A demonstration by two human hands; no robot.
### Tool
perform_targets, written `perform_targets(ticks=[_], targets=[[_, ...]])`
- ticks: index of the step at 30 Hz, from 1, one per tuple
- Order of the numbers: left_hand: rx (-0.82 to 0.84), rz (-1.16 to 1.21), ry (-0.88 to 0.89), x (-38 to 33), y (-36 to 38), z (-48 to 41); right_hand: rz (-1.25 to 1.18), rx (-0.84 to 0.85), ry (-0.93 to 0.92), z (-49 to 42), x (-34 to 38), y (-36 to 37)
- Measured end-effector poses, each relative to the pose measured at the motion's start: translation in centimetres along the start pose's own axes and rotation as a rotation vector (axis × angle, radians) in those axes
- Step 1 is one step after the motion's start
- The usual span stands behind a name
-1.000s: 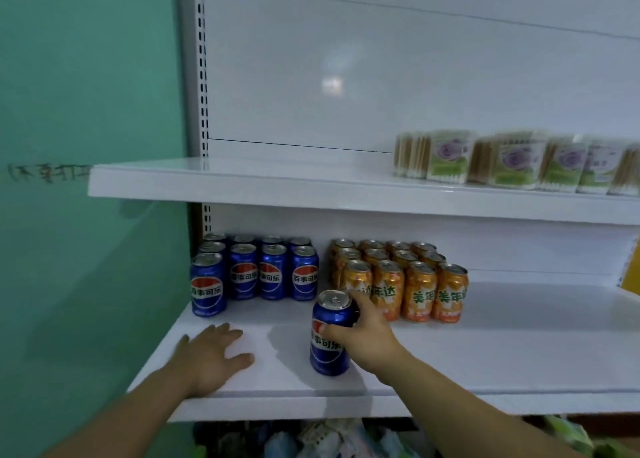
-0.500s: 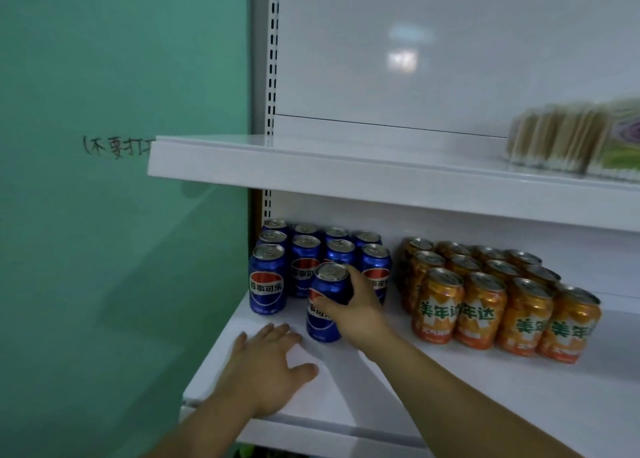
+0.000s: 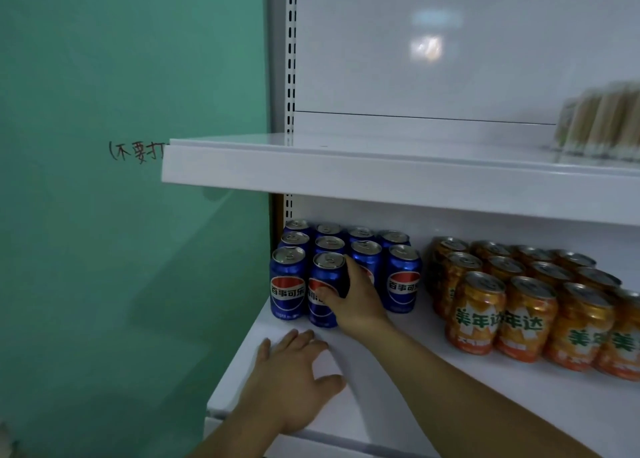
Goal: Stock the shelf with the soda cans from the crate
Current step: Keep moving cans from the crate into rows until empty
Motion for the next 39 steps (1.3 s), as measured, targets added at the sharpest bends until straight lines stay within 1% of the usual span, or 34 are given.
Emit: perform_targets(ticks=[6,10,13,16,19,20,22,25,28,33,36,39], targets=[[-0.009,-0.012,-0.001,0.2,0.1,0.0,0.062,0.038,0.014,0.1,-0.3,0.3],[-0.004,-0.008,-0.004,0.1,0.0,0.0,0.207,0.1,0.016,1.5,0.4,-2.1],[0.016,-0.005,0.0,-0.2,-0.2,0.2,0.335,0.129,-0.022,3.3,1.0,-6.4],[0.041,-0.037,-0.01,-0.3,-0.7,0.5,0.501,0.152,-0.064,5.8,1.6,-12.8],[0.046,-0.038,-0.013,-2.1,-1.2,1.0,0.7,0.082,-0.035,8.2,1.4,-20.8],[0.055,0.006,0.014,-4.1,-1.3,1.2,0.755,0.057,-0.026,9.2,1.3,-23.3],[0.07,0.115,0.133,-10.0,-1.8,1.9,0.837,0.03,0.016,11.4,0.6,-28.0],[0.083,0.187,0.381,-21.2,-2.2,4.2,0.872,-0.079,0.209,15.1,-1.6,-35.1],[0.16,0.233,0.633,-31.8,-1.1,8.0,0.925,-0.184,0.358,19.4,-4.3,-41.5],[0.33,0.138,0.959,-45.0,3.3,16.4,1.024,-0.299,0.554,28.6,-7.1,-51.3],[0.416,0.077,1.104,-50.6,7.0,21.3,1.082,-0.353,0.699,35.1,-9.0,-56.5],[0.513,0.02,1.205,-55.2,10.8,25.5,1.092,-0.423,0.849,42.0,-11.3,-60.3]])
Point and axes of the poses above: each hand's wrist, its own z-axis away from the middle knuckle, its own y-axis out of the palm, x = y × z, the point moved 7 cm from there along -z, towards the middle knuckle, and after that the axes turned 15 degrees about -x, right-handed, at the moved point
